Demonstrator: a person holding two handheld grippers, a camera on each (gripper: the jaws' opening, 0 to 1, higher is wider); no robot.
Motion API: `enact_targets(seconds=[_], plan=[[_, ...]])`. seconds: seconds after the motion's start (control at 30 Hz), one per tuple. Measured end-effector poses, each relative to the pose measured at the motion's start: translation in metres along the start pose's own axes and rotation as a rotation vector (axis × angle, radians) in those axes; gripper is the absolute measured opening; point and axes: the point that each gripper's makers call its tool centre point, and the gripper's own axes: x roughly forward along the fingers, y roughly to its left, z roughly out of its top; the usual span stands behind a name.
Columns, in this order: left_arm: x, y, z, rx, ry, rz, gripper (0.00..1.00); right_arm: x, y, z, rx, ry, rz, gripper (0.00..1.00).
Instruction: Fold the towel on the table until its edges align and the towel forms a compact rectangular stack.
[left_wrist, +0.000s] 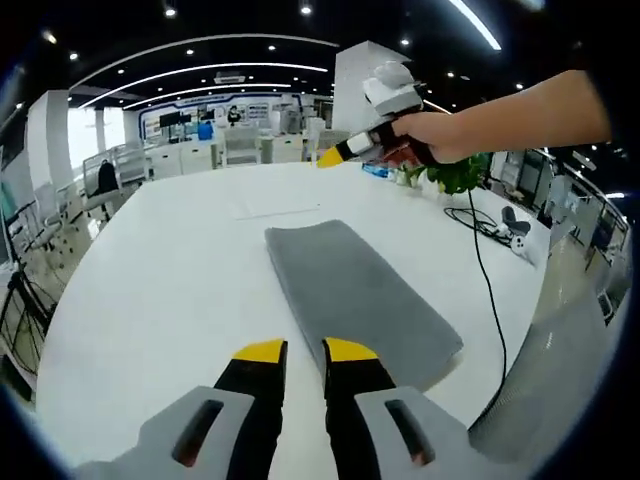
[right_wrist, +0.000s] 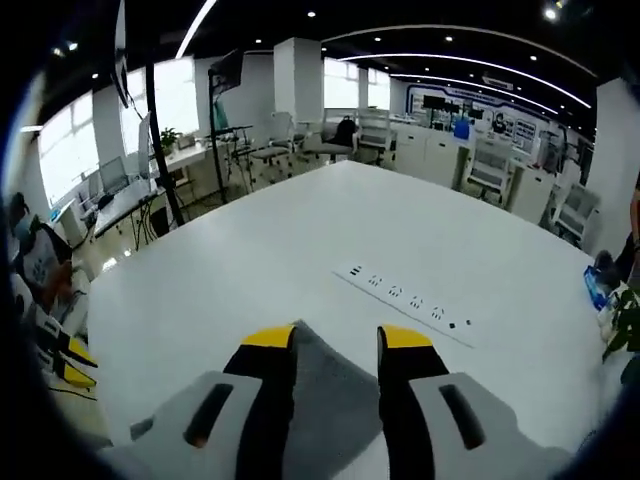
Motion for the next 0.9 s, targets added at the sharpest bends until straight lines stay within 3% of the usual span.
enact_targets(seconds=[0.2,0.3,0.53,0.7,0.9], plan=[[0.001,0.002,0.016,0.032,-0.012,-0.005,0.15,-0.019,0.0,0.008,0.002,-0.018,0.012,0.36],[0.0,0.003,0.022,0.041,-0.012,-0.005,0.15,-0.032,-0.001,0.01,-0.016,-0.038,0.001,0.34],[0.005,0.01,0.034,0.102,-0.001,-0.005,0.15,-0.045,-0.008,0.001,-0.009,-0.034,0.002,0.34],[0.008,0.014,0.047,0.116,-0.008,-0.001,0.16,-0.063,0.0,-0.004,-0.011,-0.043,0.006,0.34],[0.01,0.005,0.06,0.184,0.006,-0.028,0.17,-0.075,0.007,-0.005,-0.035,-0.054,0.015,0.34]])
